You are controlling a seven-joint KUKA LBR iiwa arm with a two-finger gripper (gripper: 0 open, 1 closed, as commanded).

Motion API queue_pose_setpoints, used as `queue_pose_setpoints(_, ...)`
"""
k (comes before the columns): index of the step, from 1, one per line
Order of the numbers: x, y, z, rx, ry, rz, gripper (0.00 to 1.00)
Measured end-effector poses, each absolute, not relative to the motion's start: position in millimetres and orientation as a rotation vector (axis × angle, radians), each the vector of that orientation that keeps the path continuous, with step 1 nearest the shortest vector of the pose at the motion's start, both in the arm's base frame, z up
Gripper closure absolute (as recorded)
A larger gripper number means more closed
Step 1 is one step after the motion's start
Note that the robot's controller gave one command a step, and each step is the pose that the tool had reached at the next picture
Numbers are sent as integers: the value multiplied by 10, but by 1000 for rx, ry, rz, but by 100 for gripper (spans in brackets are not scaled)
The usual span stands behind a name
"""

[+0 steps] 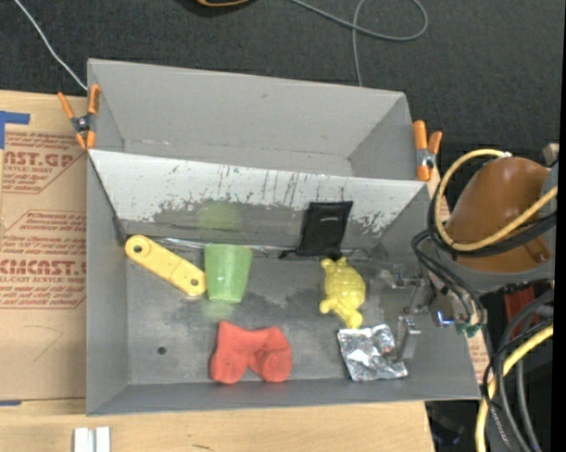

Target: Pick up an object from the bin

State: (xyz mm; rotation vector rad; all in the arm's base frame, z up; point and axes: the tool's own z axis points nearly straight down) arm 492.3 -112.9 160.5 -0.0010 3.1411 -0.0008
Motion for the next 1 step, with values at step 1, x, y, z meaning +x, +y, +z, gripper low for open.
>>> queue_pose_setpoints(1,4858,-1094,705,297,3126,1,0)
